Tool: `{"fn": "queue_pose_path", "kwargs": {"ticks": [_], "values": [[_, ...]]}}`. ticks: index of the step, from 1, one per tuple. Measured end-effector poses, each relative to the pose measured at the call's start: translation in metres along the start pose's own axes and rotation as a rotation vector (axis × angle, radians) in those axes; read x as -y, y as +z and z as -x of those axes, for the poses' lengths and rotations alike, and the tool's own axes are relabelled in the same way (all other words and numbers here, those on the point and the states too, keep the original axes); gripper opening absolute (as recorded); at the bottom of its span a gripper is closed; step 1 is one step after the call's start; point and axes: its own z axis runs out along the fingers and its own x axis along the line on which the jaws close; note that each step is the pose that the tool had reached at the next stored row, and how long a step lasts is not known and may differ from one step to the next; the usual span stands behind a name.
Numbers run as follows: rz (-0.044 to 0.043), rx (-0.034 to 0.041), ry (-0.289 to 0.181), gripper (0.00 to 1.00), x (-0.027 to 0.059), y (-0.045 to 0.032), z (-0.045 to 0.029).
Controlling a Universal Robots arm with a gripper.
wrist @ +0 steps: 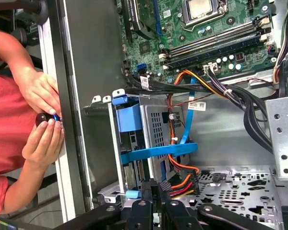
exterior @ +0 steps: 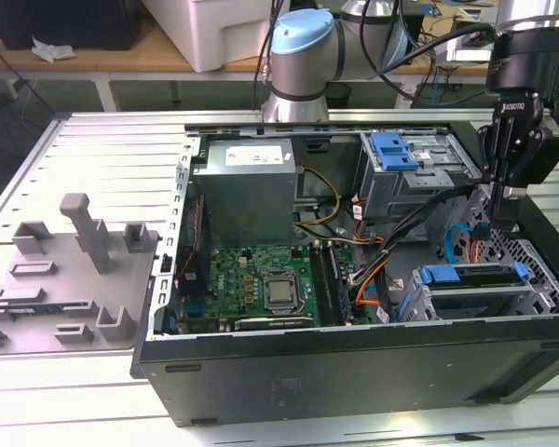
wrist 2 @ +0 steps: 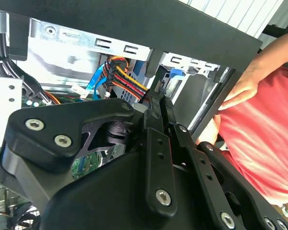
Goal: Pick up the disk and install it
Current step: 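Insert the first disk wire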
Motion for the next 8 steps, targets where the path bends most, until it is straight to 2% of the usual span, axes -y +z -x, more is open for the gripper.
{"fn": "queue_pose_path", "kwargs": {"ticks": [5, 8], "values": [[-0.0001, 0.0001, 0.000, 0.17, -0.0002, 0.0000, 0.0000], [-0.0028, 0.0054, 0.002, 0.17, -0.0031, 0.0011, -0.0022]]}}
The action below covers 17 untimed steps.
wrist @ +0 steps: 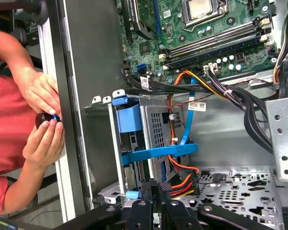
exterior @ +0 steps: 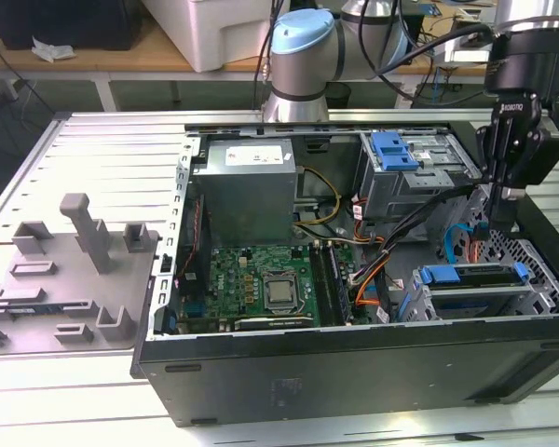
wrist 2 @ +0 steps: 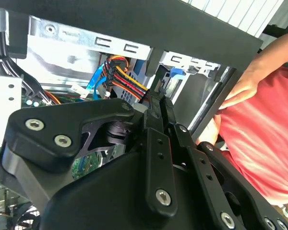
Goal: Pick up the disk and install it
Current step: 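Insert the first disk wire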
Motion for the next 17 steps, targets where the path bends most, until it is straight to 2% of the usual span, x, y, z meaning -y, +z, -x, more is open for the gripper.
{"fn": "queue_pose_path", "kwargs": {"ticks": [1, 7, 13, 17], "values": [[-0.0007, 0.0022, 0.000, 0.17, -0.0007, 0.0003, -0.0007], [-0.0051, 0.0263, 0.003, 0.17, -0.0029, -0.0017, -0.0072], [-0.0123, 0.0331, 0.006, 0.17, -0.0065, -0.0016, -0.0156], [-0.0197, 0.0439, 0.000, 0.17, -0.0070, 0.0007, -0.0202]]}}
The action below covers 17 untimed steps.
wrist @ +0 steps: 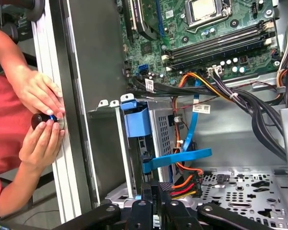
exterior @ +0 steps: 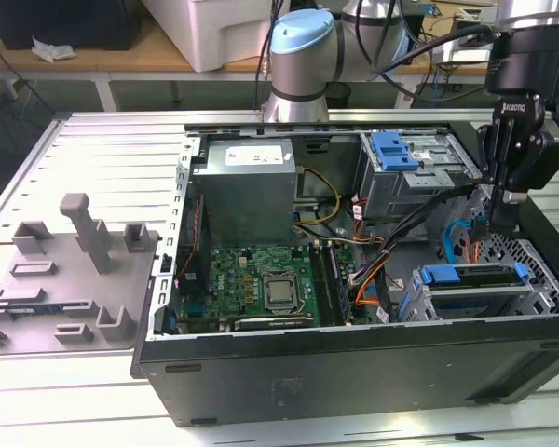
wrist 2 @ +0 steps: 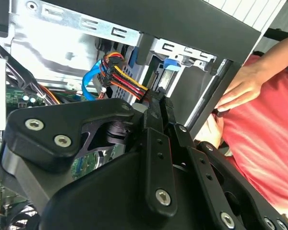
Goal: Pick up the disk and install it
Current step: 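Insert the first disk wire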
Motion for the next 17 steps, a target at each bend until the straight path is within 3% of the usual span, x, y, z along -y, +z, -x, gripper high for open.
{"fn": "queue_pose_path", "kwargs": {"ticks": [7, 13, 16, 17], "values": [[-0.0191, 0.0163, -0.032, 0.17, -0.0015, 0.0015, -0.0045], [-0.0197, 0.0604, -0.041, 0.17, -0.0028, 0.0021, -0.0087], [-0.0215, 0.0868, -0.046, 0.17, -0.0046, -0.0016, -0.0182], [-0.0222, 0.0908, -0.046, 0.17, -0.0051, -0.0029, -0.0207]]}}
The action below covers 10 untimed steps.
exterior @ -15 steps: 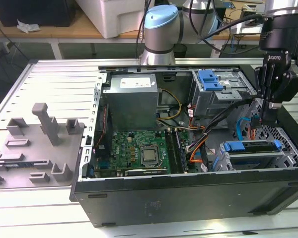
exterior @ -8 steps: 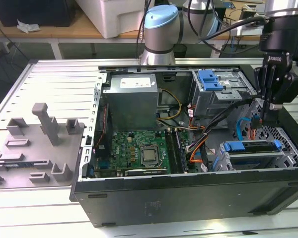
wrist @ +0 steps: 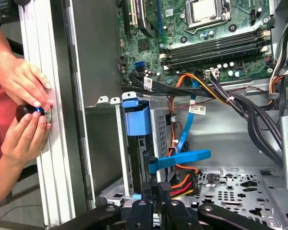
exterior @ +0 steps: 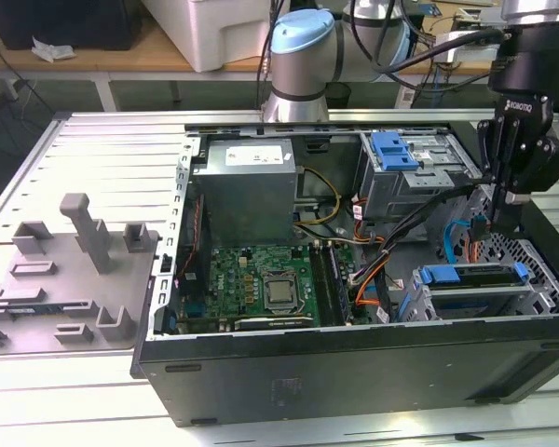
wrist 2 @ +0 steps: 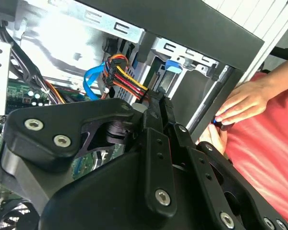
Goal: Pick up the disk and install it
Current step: 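Insert the first disk wire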
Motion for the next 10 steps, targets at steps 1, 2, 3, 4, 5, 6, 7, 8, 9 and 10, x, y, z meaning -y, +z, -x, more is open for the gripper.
{"fn": "queue_pose_path", "kwargs": {"ticks": [1, 2, 3, 4, 5, 6, 7, 8, 9, 10], "values": [[-0.0003, 0.0019, 0.000, 0.17, -0.0002, -0.0007, -0.0011], [-0.0009, 0.0043, -0.001, 0.17, -0.0005, -0.0016, -0.0026], [-0.0015, 0.0082, -0.001, 0.17, -0.0009, -0.0025, -0.0044], [-0.0019, 0.0114, -0.002, 0.17, -0.0012, -0.0030, -0.0055], [-0.0024, 0.0186, -0.002, 0.17, -0.0013, -0.0033, -0.0072], [-0.0026, 0.0268, -0.003, 0.17, -0.0013, -0.0032, -0.0083], [-0.0026, 0.0357, -0.003, 0.17, -0.0013, -0.0030, -0.0092], [-0.0026, 0.0462, -0.003, 0.17, -0.0013, -0.0027, -0.0102], [-0.0026, 0.0563, -0.003, 0.17, -0.0013, -0.0025, -0.0112], [-0.0026, 0.0694, -0.004, 0.17, -0.0012, -0.0022, -0.0127]]}}
